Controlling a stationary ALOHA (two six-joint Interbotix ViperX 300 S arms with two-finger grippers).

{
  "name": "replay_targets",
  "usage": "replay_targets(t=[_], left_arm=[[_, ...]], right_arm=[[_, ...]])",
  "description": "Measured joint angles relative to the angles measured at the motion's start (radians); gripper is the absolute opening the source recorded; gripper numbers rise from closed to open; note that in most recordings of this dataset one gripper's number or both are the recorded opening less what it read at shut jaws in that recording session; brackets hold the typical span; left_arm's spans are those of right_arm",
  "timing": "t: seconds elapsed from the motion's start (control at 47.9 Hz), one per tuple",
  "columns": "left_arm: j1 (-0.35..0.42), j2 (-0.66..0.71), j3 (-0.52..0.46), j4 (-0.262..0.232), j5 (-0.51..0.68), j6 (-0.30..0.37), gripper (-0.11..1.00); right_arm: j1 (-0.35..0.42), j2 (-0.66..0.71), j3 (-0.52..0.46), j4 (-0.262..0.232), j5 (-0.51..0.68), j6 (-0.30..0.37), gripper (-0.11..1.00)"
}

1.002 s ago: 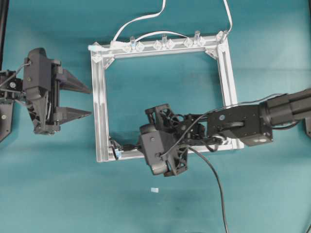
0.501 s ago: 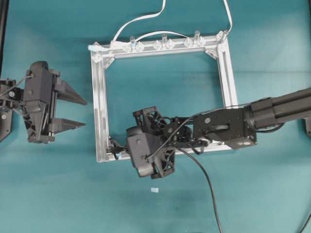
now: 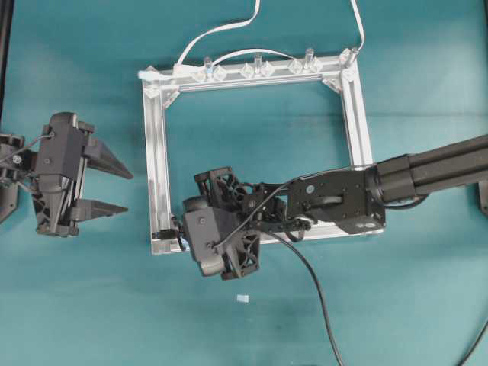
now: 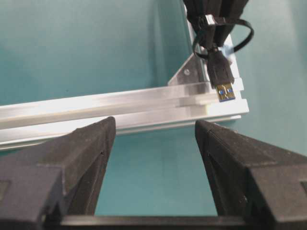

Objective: Insert the wire through the string loop located on the left side.
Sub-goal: 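Push the USB plug through the black zip-tie loop with the right gripper, then move the left gripper in and grasp the plug emerging from the loop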

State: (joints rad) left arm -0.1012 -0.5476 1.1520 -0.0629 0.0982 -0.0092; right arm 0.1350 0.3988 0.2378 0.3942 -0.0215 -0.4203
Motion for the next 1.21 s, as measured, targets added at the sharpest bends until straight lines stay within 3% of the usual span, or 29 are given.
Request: replay_targets(t=[0.584, 0.96, 1.21], left_arm=[[-0.055, 0.0, 0.0, -0.002, 0.04, -0.003, 0.69], [-0.11, 0.0, -0.015, -0.002, 0.098, -0.137, 0.69], [-0.144, 0.0, -0.017, -0.002, 0.103, -0.17, 0.69]], right_arm=[[0.0, 0.002, 0.0, 0.0, 0.0, 0.0, 0.1], [0.0, 0.002, -0.002, 0.0, 0.0, 0.0, 0.1], [0.0, 0.002, 0.0, 0.0, 0.0, 0.0, 0.1]])
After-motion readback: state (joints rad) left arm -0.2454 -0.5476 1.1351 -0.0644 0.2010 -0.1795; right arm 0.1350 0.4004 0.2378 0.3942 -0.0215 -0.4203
